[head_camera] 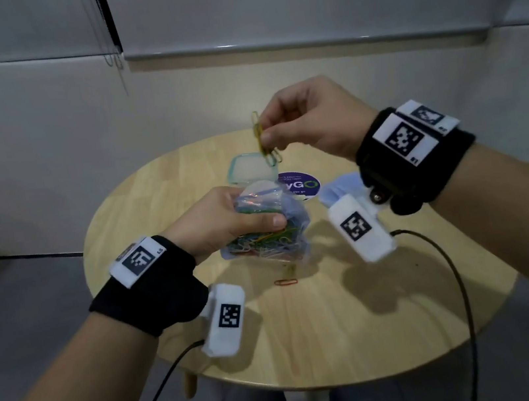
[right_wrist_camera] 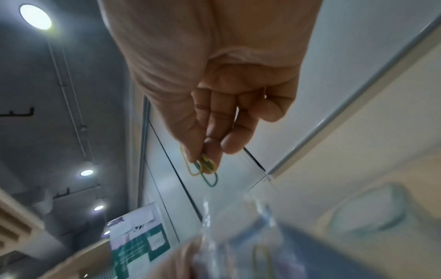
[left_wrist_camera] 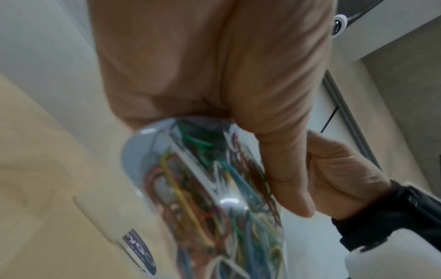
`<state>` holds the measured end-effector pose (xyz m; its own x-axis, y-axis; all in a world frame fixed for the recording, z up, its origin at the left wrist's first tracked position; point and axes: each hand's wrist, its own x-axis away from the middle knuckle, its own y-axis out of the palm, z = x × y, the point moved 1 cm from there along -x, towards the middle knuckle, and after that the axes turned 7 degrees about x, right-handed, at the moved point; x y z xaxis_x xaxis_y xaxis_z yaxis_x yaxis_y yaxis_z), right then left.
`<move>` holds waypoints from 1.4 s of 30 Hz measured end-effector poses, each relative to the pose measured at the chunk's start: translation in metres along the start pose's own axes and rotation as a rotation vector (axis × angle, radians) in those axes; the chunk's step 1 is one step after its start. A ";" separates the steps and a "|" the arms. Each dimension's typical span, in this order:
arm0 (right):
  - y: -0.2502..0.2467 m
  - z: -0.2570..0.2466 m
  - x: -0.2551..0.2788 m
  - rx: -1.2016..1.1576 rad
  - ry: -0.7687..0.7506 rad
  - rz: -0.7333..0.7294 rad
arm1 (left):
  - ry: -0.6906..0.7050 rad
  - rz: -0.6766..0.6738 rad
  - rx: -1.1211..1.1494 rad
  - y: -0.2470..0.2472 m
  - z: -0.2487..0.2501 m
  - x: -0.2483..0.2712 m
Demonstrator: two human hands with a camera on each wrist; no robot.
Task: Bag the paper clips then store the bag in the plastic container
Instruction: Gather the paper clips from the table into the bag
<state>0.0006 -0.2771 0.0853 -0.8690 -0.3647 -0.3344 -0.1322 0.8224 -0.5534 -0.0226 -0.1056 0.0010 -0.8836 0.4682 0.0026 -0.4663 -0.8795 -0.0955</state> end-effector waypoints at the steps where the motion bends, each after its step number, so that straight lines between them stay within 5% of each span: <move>1: 0.006 -0.003 0.000 -0.015 -0.008 -0.031 | 0.010 0.003 0.006 0.002 0.002 0.000; 4: 0.017 0.002 0.007 0.083 0.020 -0.123 | 0.030 0.027 0.027 0.000 0.006 0.000; 9: 0.012 0.002 0.018 0.578 0.101 -0.422 | 0.012 -0.032 -0.040 0.002 0.002 0.003; 11: 0.015 -0.001 0.020 0.676 0.093 -0.407 | 0.007 -0.039 -0.035 0.005 0.000 0.003; 20: 0.015 -0.006 0.021 0.296 0.047 -0.193 | 0.015 -0.035 0.049 0.001 0.008 0.001; 29: 0.021 -0.007 0.021 0.384 -0.134 -0.110 | -0.002 -0.086 0.059 0.002 0.011 0.003; 37: 0.015 0.010 0.021 0.082 -0.043 0.088 | 0.013 -0.063 0.202 -0.005 0.008 0.000; 42: 0.027 0.016 0.025 0.129 0.003 -0.047 | 0.054 -0.049 0.148 -0.004 0.005 -0.001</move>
<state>-0.0169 -0.2711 0.0502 -0.8650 -0.3995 -0.3036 -0.1101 0.7415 -0.6618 -0.0199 -0.1031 0.0064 -0.8577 0.5117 -0.0503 -0.5138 -0.8564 0.0507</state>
